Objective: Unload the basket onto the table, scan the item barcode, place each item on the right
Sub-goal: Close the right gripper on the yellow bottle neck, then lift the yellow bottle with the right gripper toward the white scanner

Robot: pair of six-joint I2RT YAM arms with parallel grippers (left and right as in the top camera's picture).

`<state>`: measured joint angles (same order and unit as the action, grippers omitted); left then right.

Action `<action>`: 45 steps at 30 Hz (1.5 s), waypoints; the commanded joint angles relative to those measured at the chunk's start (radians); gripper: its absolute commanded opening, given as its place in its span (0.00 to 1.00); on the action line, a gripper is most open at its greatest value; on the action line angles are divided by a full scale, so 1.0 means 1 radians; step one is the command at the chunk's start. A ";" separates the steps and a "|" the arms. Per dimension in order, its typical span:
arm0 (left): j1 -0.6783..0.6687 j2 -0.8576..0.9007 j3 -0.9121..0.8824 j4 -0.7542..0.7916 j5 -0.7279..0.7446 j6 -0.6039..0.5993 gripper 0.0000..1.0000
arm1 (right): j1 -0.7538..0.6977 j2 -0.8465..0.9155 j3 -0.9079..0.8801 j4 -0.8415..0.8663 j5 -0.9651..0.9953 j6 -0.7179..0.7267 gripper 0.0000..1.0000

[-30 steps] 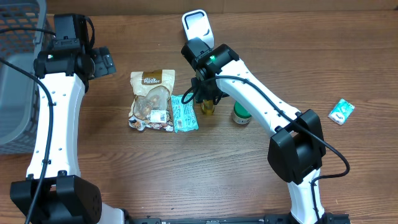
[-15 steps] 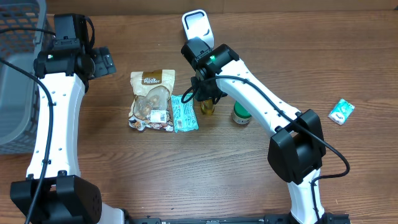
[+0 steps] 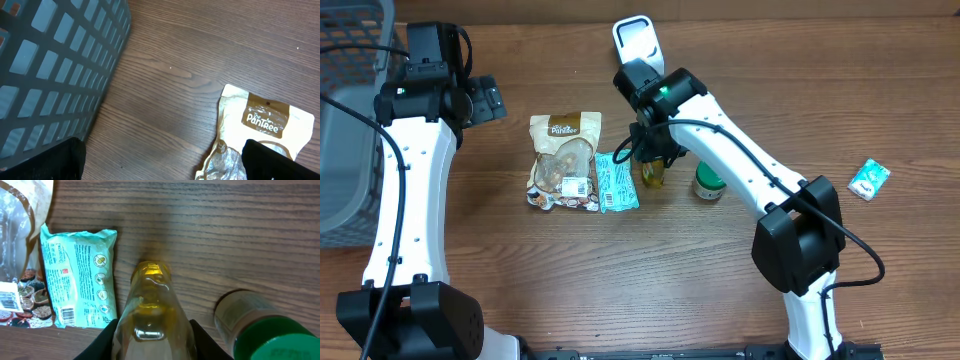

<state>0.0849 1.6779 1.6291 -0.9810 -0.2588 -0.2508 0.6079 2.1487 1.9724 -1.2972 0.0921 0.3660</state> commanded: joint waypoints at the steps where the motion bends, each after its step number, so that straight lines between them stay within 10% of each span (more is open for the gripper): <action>1: -0.007 0.004 0.003 -0.002 -0.010 0.019 1.00 | -0.060 -0.136 0.064 0.004 -0.113 -0.007 0.25; 18: -0.007 0.004 0.003 -0.002 -0.010 0.019 0.99 | -0.440 -0.357 0.063 -0.274 -1.165 -0.582 0.23; 45: -0.007 0.004 0.003 -0.002 -0.010 0.019 1.00 | -0.446 -0.357 0.061 -0.397 -1.238 -0.756 0.23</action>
<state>0.0849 1.6779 1.6291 -0.9813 -0.2588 -0.2508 0.1596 1.8091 2.0171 -1.6947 -1.0927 -0.3779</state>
